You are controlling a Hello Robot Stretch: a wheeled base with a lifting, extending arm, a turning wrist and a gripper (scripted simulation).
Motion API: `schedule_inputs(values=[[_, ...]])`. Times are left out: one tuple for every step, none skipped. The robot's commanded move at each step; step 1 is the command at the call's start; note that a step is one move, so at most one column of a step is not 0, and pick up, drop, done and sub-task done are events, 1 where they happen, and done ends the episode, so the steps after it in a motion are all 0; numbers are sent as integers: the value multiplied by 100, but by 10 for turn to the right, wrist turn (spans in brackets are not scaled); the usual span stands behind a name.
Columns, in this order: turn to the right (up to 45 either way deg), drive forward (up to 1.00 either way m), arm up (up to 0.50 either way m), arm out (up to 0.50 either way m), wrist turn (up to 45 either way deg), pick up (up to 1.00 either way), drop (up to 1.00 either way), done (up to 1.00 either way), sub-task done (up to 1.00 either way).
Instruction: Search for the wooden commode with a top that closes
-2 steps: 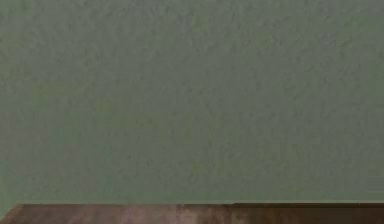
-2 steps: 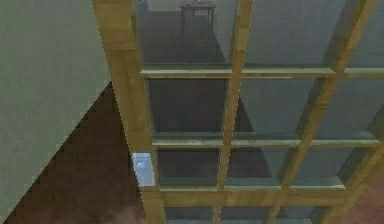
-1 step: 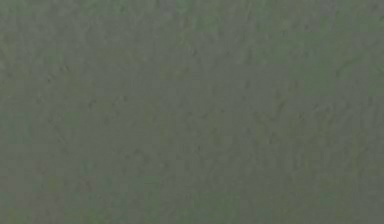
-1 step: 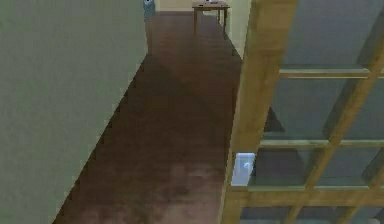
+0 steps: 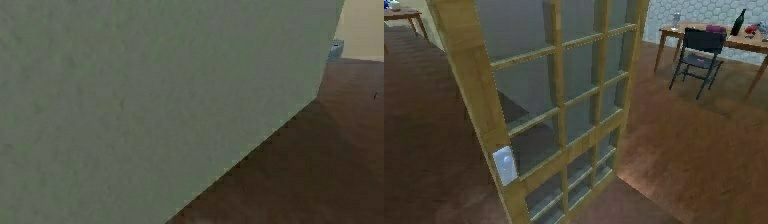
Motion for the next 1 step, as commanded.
schedule_inputs(values=[[180,0,0,0,0,0,0,0,0]])
